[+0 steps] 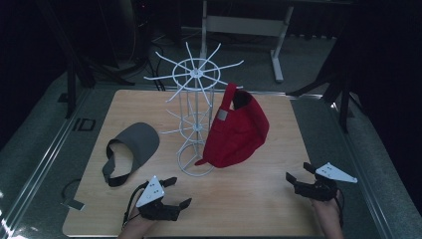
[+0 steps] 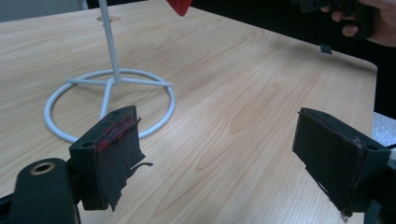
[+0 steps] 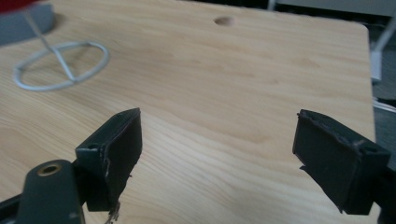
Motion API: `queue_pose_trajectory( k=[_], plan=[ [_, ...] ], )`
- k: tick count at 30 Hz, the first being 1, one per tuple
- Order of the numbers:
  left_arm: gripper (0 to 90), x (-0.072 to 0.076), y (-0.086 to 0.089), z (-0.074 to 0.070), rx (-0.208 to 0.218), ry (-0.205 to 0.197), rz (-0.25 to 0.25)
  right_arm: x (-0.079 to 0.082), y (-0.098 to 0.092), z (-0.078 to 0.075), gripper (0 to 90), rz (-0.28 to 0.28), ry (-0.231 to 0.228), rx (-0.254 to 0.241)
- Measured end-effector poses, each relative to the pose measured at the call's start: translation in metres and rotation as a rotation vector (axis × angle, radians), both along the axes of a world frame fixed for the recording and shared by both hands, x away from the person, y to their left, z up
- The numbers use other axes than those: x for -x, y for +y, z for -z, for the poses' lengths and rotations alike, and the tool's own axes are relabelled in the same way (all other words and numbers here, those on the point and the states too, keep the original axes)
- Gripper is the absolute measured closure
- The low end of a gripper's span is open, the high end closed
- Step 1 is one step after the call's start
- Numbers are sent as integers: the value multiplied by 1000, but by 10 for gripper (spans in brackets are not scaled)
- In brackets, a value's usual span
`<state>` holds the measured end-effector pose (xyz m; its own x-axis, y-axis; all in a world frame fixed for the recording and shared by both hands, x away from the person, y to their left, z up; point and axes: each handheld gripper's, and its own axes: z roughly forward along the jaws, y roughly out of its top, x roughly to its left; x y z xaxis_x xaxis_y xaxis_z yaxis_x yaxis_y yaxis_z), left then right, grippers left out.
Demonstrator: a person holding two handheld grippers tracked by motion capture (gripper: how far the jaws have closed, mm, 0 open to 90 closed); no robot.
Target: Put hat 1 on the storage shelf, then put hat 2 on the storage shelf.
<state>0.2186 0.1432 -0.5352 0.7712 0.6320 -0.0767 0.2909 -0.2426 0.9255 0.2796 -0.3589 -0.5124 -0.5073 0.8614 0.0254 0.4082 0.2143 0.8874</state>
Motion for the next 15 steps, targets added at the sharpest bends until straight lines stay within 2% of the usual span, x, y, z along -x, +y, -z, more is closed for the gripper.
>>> queue_pose_trajectory(
  k=[2, 9, 11, 15],
  plan=[
    [152, 0, 2, 1, -1, 3, -4, 0, -1, 6, 157, 8, 15, 17],
    [152, 3, 13, 2, -14, -10, -28, 2, -5, 12, 157, 27, 11, 8],
    [152, 3, 18, 3, -25, 1, -32, 3, -6, 14, 157, 24, 10, -2],
    [152, 4, 29, 6, -47, 25, -20, 3, -7, 20, 157, 29, 22, 10]
  ],
)
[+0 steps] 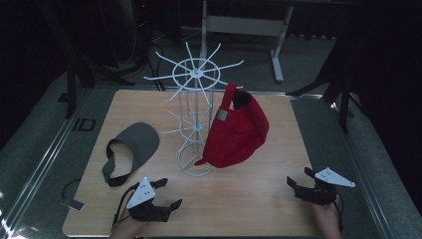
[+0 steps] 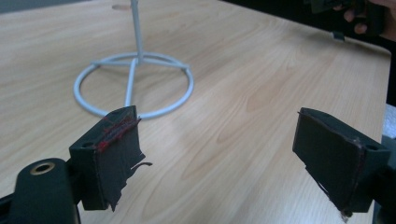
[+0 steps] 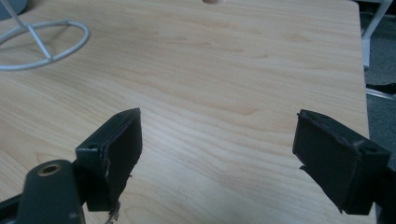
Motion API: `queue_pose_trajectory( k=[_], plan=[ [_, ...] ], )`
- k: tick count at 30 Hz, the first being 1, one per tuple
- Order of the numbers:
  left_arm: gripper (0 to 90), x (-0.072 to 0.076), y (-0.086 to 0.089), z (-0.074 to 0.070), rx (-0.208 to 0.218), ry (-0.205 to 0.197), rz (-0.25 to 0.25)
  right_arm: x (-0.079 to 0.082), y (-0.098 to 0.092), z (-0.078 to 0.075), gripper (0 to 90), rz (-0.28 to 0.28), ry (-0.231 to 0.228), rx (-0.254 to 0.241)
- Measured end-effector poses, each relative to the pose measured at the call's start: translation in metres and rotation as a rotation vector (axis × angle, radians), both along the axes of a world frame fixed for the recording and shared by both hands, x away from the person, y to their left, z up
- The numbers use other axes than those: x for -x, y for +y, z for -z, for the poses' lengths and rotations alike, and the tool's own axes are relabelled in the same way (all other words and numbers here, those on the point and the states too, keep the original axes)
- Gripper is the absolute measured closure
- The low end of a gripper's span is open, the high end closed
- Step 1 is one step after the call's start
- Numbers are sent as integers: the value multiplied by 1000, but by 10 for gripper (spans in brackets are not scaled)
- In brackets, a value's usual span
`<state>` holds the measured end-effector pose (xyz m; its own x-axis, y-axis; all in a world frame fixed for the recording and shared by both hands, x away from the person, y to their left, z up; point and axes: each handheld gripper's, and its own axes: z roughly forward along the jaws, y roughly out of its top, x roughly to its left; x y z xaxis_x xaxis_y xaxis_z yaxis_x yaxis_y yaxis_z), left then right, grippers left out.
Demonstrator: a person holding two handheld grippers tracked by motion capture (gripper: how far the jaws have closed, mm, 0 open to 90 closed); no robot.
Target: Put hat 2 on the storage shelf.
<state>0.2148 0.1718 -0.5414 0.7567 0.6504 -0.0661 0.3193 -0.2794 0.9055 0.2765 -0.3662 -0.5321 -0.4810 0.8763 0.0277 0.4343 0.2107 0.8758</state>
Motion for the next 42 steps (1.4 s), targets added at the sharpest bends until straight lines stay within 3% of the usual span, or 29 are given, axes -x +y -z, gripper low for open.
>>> queue_pose_trajectory(
  k=[5, 10, 13, 14, 21, 24, 31, 33, 37, 42],
  plan=[
    [146, 5, 14, 1, -32, 25, -9, 1, 0, 3, 157, -8, 7, -10],
    [152, 10, 38, -3, -28, 8, -102, 1, -1, 7, 157, -12, 14, -15],
    [158, 12, 57, -6, -35, -7, -183, 1, -1, 9, 157, -11, 18, -18],
    [159, 12, 57, -6, -35, -7, -183, 1, -1, 9, 157, -11, 18, -18],
    [160, 15, 96, -9, -62, -29, -363, 0, 0, 10, 157, -16, 27, -12],
    [161, 13, 109, -8, -77, -16, -427, 0, 0, 10, 157, -17, 24, -12],
    [161, 3, 131, -1, -114, 16, -523, 0, -1, 10, 157, -22, 30, -20],
    [161, -1, 138, 0, -111, 19, -532, 0, -2, 11, 157, -21, 32, -25],
    [160, -15, 152, 6, -134, 75, -541, 0, -1, 12, 158, -25, 38, -23],
    [160, -27, 156, 15, -160, 122, -521, -1, -2, 12, 158, -24, 40, -27]
  ],
)
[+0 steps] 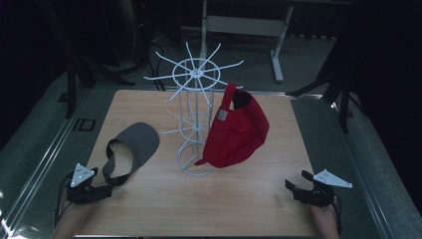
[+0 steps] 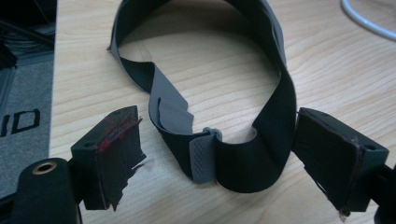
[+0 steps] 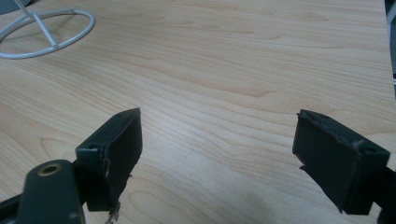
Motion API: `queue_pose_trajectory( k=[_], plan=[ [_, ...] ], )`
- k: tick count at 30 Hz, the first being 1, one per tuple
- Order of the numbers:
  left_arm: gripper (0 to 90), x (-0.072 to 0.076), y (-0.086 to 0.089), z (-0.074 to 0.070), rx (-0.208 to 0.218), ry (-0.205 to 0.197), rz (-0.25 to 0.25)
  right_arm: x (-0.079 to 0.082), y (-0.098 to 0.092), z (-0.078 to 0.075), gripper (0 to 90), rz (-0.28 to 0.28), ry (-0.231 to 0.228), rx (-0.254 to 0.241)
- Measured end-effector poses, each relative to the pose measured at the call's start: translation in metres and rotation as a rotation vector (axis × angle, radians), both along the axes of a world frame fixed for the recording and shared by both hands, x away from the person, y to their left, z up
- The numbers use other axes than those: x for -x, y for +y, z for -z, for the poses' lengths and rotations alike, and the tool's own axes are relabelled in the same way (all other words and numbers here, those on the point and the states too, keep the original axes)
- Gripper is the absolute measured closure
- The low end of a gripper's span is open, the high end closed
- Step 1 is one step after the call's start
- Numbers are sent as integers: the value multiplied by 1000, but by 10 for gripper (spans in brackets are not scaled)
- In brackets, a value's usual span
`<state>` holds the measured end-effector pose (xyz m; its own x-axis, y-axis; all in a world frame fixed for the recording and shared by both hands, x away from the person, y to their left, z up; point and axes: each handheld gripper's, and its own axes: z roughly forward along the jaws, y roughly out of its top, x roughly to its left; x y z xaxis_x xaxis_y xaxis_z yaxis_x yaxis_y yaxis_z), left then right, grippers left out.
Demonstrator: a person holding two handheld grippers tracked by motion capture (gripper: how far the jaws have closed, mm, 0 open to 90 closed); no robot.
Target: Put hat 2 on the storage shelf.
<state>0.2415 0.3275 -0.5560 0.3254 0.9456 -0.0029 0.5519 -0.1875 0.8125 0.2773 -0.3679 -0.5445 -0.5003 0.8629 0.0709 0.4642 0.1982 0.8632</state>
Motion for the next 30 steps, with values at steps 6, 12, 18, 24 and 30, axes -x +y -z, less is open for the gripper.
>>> queue_pose_trajectory(
  k=[6, 12, 18, 24, 30],
  plan=[
    [161, -11, -3, 6, -38, 46, 11, 0, 1, 1, 158, -2, 7, 0],
    [194, -19, -2, 10, -46, 82, 13, -1, 0, 3, 158, -3, 11, 7],
    [389, -18, -4, 11, -55, 89, 53, 0, -3, 4, 158, 1, 13, 4],
    [726, -15, -6, 11, -48, 78, 89, 0, -5, 4, 158, 4, 13, 3],
    [843, -13, -8, 12, -74, 59, 121, 0, -4, 3, 158, 1, 14, -1]
  ],
)
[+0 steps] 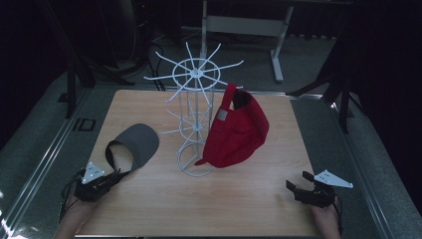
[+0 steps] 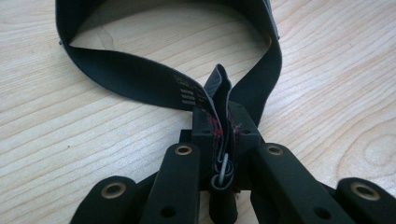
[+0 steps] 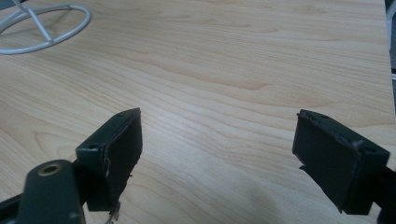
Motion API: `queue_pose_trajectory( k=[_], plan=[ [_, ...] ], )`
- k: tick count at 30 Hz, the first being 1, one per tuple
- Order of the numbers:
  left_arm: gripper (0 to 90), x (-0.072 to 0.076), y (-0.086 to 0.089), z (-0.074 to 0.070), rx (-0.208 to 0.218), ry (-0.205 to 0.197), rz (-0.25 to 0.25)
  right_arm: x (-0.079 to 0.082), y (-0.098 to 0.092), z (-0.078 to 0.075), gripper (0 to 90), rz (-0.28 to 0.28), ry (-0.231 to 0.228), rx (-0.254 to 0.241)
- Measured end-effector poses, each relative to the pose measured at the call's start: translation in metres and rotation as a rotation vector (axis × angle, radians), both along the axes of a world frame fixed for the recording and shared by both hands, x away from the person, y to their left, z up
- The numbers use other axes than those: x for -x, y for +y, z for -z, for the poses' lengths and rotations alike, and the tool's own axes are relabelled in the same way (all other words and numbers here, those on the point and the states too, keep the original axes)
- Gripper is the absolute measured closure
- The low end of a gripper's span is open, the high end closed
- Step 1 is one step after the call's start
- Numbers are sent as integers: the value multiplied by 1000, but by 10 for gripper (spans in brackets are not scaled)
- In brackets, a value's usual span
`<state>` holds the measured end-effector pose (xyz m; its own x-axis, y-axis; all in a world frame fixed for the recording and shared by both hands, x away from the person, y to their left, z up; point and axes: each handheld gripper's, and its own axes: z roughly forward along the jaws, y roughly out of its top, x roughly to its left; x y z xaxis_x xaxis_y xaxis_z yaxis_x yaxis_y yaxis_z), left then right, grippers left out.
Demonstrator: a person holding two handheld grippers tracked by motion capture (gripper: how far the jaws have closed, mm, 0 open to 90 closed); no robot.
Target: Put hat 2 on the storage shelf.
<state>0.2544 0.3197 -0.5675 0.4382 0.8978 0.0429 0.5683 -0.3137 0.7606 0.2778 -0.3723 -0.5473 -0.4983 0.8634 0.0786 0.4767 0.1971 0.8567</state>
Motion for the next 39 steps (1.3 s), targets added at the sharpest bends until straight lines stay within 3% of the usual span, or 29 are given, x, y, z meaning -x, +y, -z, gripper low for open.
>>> queue_pose_trajectory(
  k=[4, 8, 13, 22, 27, 32, 39],
  plan=[
    [849, 2, 1, -2, 36, -22, 31, 0, 0, -2, 159, -3, -1, -5],
    [852, 6, 3, -11, 61, -73, 54, 0, 0, -2, 159, -4, -2, -9],
    [853, 7, 4, -28, 86, -120, 79, 0, 0, -1, 159, -3, -1, -16],
    [853, 8, -2, -58, 137, -221, 112, 0, -2, 5, 159, 50, -8, 7],
    [853, 8, -7, -74, 144, -262, 133, 0, -3, 6, 158, 162, -22, 60],
    [853, 8, -10, -93, 160, -305, 151, 1, -9, 5, 159, 250, -38, 62],
    [853, 7, -13, -120, 176, -375, 197, 2, -12, 6, 159, 212, -52, 11]
  ],
)
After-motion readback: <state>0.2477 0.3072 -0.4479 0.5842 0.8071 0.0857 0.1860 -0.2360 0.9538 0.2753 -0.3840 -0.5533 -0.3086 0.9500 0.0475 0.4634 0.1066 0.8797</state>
